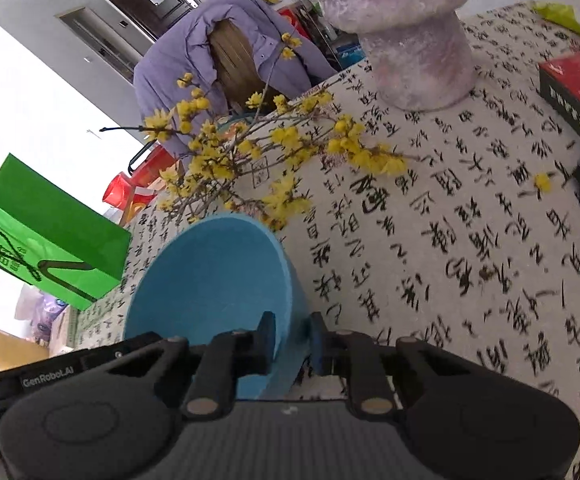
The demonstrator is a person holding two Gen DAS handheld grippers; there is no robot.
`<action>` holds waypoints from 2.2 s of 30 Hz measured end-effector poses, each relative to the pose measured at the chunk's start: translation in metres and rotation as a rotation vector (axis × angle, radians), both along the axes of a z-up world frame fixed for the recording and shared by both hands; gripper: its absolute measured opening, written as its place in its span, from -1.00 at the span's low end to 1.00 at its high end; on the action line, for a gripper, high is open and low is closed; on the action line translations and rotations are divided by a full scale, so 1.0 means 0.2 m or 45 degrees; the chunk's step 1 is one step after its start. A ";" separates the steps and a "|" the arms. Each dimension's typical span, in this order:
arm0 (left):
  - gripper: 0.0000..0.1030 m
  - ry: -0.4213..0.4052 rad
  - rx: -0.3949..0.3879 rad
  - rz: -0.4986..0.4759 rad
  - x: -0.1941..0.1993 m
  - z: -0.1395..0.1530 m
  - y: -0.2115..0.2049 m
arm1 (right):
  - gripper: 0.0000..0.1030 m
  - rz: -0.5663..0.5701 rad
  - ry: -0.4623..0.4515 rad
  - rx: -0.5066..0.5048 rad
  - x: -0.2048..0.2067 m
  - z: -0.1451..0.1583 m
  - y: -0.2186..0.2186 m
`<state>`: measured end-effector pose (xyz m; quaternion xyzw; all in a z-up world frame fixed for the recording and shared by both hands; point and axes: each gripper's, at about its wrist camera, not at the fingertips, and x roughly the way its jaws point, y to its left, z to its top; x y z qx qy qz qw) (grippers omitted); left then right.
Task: Organize plates and bowls
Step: 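Lift the blue bowl with both grippers and carry it to the bowl stack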
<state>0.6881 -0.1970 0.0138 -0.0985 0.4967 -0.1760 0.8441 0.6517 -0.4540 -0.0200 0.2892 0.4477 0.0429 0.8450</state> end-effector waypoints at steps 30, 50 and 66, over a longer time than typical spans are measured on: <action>-0.71 -0.236 -0.089 0.191 -1.47 0.60 0.67 | -0.66 0.306 -0.297 -0.057 -1.28 0.66 0.59; -0.71 -0.235 -0.040 0.404 -2.00 0.35 1.09 | -0.67 0.535 -0.227 -0.063 -1.67 0.42 1.07; -0.63 -0.174 -0.023 0.394 -1.99 0.21 1.14 | -0.60 0.564 -0.159 -0.096 -1.65 0.34 1.16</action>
